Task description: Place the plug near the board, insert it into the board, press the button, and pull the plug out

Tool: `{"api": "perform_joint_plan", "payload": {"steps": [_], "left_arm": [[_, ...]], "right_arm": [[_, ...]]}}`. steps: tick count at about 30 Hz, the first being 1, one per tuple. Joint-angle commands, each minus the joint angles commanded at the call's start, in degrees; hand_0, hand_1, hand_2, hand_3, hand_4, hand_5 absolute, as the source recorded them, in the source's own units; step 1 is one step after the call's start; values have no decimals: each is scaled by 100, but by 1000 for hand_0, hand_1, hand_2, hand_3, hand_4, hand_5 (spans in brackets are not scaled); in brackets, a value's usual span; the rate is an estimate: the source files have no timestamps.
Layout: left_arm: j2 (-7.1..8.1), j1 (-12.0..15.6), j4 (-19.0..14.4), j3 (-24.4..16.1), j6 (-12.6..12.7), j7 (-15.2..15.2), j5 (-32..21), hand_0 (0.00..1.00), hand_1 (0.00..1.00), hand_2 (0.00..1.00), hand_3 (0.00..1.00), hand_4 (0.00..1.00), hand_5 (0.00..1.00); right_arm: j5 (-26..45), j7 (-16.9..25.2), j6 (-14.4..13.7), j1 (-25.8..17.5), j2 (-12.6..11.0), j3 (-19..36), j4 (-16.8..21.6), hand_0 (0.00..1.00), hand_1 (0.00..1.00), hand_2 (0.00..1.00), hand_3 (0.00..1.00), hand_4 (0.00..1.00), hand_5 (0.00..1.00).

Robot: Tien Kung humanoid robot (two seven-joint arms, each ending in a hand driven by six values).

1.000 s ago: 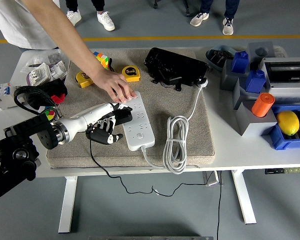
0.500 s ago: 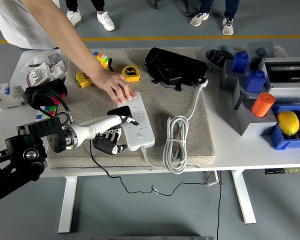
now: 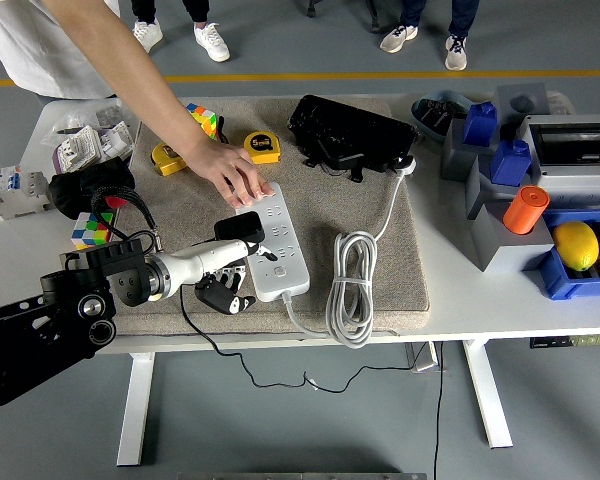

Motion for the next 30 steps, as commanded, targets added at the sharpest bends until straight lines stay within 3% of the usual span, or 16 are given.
{"api": "perform_joint_plan", "payload": {"steps": [6, 11, 30], "left_arm": [[-87, -56, 72, 60, -57, 49, -63, 36, 132, 209, 889, 612, 2], [-91, -176, -14, 131, -66, 41, -79, 37, 133, 207, 888, 614, 2], [-179, -407, 250, 460, -86, 117, -110, 36, 132, 205, 876, 617, 2]], "right_arm": [[-1, 0, 1, 15, -9, -35, 10, 698, 703, 687, 580, 998, 552], [2, 1, -1, 22, -16, -37, 9, 701, 703, 685, 580, 998, 552], [-1, 3, -1, 21, -19, -33, 18, 701, 704, 686, 580, 998, 552]]}}
